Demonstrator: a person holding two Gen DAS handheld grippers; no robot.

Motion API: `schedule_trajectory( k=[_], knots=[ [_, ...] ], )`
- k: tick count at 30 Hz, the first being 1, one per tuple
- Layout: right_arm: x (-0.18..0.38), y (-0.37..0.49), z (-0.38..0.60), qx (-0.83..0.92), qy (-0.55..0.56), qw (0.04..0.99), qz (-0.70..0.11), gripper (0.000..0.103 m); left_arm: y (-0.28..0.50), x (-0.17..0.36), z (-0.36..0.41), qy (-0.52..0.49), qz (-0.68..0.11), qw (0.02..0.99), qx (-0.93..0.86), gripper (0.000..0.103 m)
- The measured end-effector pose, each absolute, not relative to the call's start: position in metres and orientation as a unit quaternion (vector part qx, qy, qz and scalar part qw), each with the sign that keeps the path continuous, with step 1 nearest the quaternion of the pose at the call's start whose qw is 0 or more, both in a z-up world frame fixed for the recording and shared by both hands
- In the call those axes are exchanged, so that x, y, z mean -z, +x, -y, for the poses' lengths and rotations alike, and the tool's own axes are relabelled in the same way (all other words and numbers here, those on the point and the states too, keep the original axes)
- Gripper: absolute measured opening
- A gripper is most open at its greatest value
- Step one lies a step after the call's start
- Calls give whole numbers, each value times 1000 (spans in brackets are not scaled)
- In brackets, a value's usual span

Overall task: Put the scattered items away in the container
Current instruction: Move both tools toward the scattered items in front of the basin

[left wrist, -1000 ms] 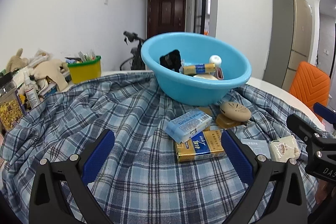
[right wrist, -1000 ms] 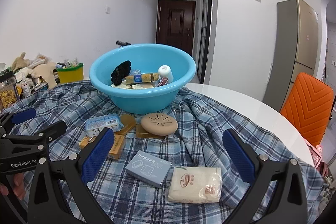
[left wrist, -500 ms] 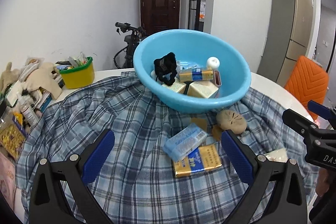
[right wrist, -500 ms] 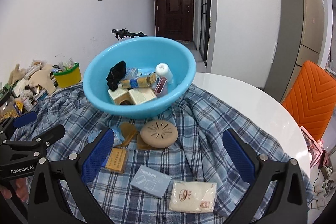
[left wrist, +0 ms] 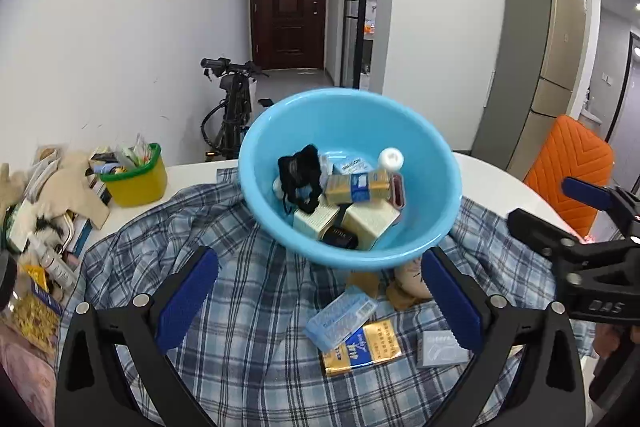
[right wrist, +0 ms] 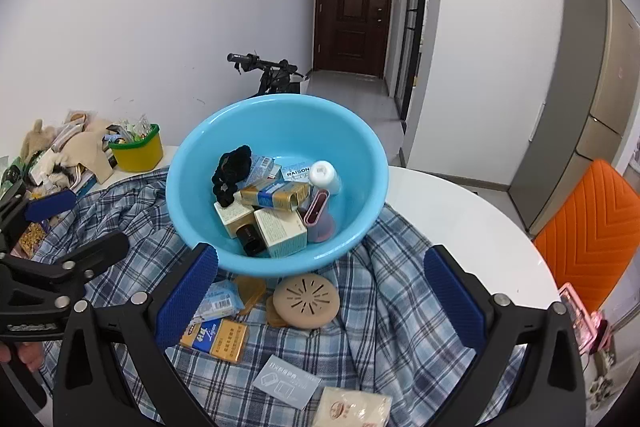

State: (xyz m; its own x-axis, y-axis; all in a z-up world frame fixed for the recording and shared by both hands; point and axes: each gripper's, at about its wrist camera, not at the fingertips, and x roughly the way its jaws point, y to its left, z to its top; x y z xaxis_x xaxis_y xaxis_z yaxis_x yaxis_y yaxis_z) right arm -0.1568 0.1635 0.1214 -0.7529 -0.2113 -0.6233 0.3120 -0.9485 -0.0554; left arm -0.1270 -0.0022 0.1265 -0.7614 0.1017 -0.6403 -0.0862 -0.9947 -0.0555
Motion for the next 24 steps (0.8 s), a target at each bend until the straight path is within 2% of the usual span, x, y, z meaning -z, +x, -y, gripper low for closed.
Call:
schedule_trajectory(
  k=[4,15,19,24],
  knots=[
    [-137,-165,-162,933,320,143,-77,103,-138,-139,8,-345,22,47,-937,103],
    [-157,-172,-161,932,322,150,-76,103,-153,-157,8,-334,-22,23,-942,103],
    [-156,-172,-165,929,328,155,-70,103,-158,-152,13,-355,9,44,-934,103],
    [-151,-169,-167,928,330,154,-74,103,-157,-146,12,-357,3,39,-933,103]
  ],
)
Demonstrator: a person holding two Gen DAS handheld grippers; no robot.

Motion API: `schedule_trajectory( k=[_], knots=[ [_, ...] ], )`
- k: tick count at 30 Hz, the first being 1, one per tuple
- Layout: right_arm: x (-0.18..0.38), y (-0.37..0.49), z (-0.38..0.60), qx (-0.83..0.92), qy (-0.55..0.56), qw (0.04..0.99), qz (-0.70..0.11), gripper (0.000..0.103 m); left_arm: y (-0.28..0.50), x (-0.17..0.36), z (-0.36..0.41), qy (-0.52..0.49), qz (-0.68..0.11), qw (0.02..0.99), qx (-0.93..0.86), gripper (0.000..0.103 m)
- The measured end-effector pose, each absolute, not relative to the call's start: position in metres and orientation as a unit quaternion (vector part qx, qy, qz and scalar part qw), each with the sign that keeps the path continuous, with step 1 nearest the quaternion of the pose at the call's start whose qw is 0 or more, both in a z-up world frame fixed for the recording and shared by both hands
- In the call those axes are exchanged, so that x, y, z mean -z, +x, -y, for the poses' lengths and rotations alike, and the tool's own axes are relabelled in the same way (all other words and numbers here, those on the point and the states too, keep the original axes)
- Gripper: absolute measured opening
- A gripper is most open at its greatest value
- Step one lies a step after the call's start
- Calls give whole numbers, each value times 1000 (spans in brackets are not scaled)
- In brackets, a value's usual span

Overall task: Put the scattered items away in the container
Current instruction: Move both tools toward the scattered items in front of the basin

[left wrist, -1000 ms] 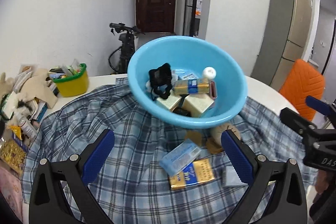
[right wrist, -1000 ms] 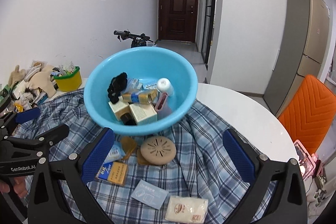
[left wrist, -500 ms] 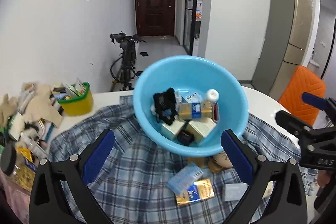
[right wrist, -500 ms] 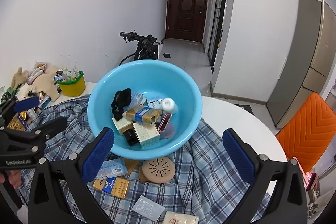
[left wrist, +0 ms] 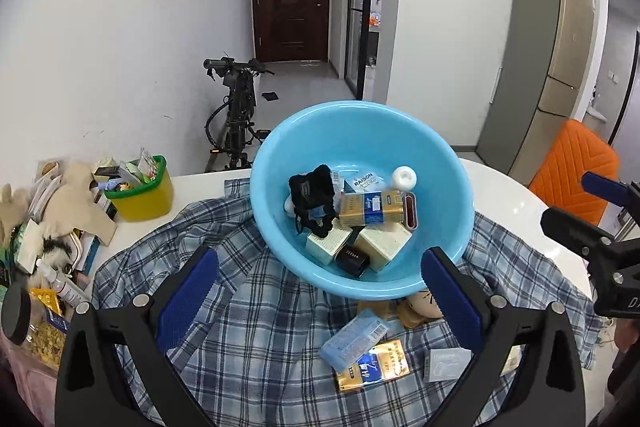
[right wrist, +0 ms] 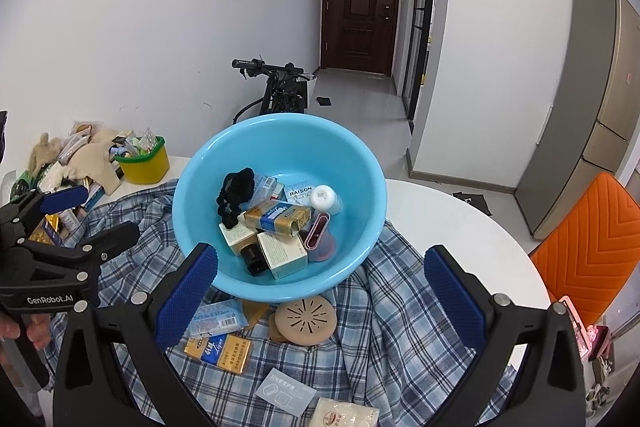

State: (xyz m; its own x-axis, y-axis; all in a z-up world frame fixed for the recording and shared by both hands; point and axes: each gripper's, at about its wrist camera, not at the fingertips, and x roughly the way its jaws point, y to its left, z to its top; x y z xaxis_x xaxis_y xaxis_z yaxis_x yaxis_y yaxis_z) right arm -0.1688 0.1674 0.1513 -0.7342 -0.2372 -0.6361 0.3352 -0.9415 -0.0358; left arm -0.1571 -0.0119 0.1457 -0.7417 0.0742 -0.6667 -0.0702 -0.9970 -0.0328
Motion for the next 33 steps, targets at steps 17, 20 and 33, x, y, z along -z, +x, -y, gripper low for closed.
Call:
schedule_trajectory(
  k=[17,20,33],
  knots=[
    [-102,-143,-182,921,352,142,-82,103,-134,-99,-15,-377,-42,52,-924,102],
    [-92,-135,-186,921,354,134,-89,103,-132,-87,-19,-386,-41,63,-920,102],
    [-39,-100,-214,911,385,120,-84,103,-125,-33,-34,-438,-26,107,-892,102]
  ],
)
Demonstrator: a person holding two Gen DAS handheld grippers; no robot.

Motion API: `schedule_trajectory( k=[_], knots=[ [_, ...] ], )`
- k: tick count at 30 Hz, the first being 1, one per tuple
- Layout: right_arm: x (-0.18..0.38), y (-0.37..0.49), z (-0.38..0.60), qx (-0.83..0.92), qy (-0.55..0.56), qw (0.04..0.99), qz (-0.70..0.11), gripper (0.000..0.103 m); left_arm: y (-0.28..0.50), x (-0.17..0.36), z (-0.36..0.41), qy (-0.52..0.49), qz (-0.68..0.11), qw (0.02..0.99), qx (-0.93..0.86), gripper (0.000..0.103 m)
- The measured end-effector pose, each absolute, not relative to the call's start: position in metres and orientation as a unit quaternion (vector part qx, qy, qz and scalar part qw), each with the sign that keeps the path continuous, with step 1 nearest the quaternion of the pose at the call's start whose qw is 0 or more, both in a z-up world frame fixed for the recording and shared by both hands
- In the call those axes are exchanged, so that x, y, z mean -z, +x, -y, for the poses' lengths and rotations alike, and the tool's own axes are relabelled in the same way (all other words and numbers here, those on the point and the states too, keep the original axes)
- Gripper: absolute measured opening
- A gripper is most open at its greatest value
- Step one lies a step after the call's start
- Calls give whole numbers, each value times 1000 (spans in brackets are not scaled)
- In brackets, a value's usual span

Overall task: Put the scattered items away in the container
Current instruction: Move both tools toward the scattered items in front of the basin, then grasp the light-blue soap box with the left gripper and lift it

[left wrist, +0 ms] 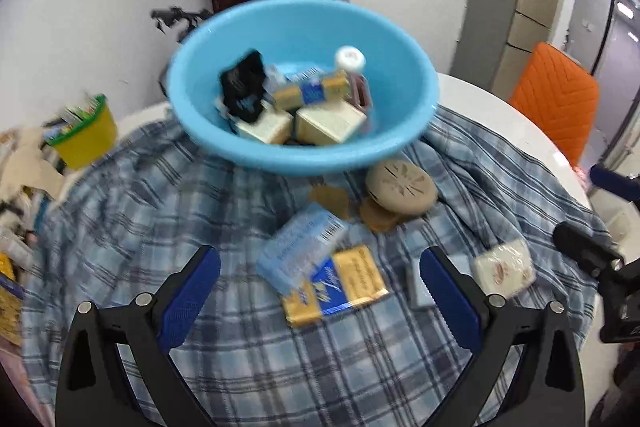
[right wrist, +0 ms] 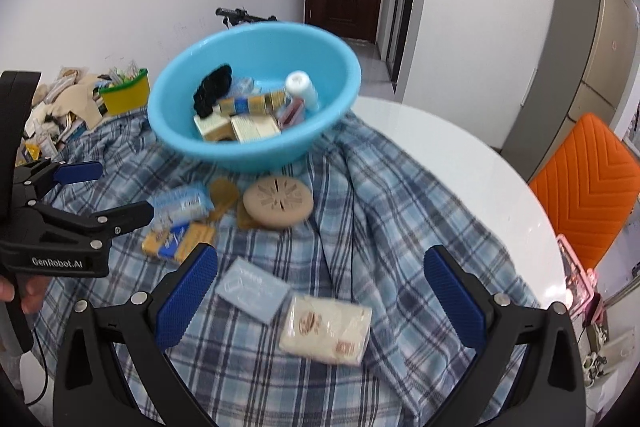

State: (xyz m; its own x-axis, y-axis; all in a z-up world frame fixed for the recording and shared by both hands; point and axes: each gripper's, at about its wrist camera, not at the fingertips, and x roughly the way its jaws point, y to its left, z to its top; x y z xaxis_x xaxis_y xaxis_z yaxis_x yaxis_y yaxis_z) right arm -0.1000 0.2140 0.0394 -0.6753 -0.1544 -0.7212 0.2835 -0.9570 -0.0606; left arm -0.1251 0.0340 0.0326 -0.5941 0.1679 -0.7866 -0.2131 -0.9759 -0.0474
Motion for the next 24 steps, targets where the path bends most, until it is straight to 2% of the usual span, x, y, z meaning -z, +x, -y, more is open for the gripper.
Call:
schedule_trajectory(
  k=[7,12,18,24],
  knots=[
    [-11,-98,-218,901,410,116,-83,103,-130,-2,-31,-469,-6,106,-877,102],
    [-2,-98,-217,898,416,120,-83,103,-140,10,-25,-471,-19,104,-876,102],
    [5,-101,-215,893,422,131,-82,103,-156,14,-23,-443,-78,129,-884,102],
    [15,-106,-216,887,434,139,-73,103,-175,27,-25,-446,-115,202,-864,94]
  ],
)
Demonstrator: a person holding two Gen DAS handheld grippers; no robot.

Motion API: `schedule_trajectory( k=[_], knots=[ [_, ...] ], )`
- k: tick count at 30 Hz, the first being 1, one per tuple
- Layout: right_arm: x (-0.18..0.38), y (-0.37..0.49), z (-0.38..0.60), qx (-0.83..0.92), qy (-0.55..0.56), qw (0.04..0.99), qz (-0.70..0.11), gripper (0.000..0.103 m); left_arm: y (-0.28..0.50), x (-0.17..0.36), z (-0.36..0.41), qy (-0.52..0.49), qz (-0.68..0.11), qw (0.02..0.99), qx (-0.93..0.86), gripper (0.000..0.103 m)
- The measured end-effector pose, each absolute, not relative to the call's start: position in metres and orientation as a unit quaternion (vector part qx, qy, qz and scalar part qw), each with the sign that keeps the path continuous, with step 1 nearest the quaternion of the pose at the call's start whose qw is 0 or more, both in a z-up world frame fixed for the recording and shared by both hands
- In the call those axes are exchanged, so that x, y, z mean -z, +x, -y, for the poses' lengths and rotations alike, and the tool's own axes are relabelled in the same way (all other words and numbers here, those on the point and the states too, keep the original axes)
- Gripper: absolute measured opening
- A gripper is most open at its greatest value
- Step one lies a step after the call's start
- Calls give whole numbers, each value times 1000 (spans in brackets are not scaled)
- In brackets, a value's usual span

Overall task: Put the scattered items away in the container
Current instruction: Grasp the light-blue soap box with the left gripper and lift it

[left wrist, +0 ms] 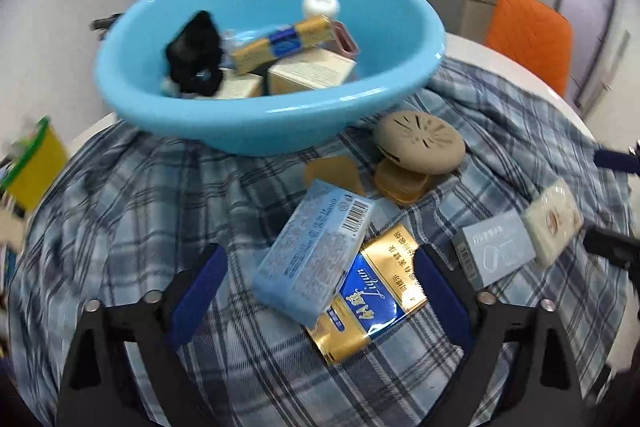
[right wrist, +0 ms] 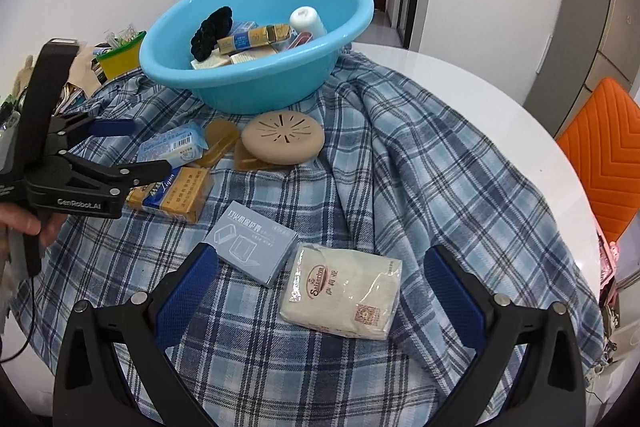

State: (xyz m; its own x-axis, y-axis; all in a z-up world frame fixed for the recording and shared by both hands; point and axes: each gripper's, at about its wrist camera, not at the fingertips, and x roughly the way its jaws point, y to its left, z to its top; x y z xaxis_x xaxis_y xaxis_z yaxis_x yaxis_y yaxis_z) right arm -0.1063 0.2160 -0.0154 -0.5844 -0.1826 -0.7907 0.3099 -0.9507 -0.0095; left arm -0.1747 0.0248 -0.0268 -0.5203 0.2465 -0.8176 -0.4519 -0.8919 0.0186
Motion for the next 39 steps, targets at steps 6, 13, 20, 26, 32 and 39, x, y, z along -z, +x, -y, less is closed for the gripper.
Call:
schedule_trajectory(
  k=[6,13,20,26,32,39],
  knots=[
    [17,-110,-216,886,436,143,-70,103,-193,38,-20,-458,-114,221,-854,94],
    [24,-115,-216,879,448,152,-55,103,-197,43,-18,-478,-73,238,-842,43],
    [31,-112,-224,876,456,155,-34,103,-162,33,-23,-466,-90,224,-851,42],
    [31,-103,-230,876,456,153,-21,103,-119,22,-23,-458,-93,185,-864,42],
    [29,-89,-226,877,453,159,-17,103,-83,21,-16,-451,-59,134,-880,42],
    [32,-71,-217,875,454,165,-34,103,-55,41,-12,-483,-20,123,-866,42]
  ],
)
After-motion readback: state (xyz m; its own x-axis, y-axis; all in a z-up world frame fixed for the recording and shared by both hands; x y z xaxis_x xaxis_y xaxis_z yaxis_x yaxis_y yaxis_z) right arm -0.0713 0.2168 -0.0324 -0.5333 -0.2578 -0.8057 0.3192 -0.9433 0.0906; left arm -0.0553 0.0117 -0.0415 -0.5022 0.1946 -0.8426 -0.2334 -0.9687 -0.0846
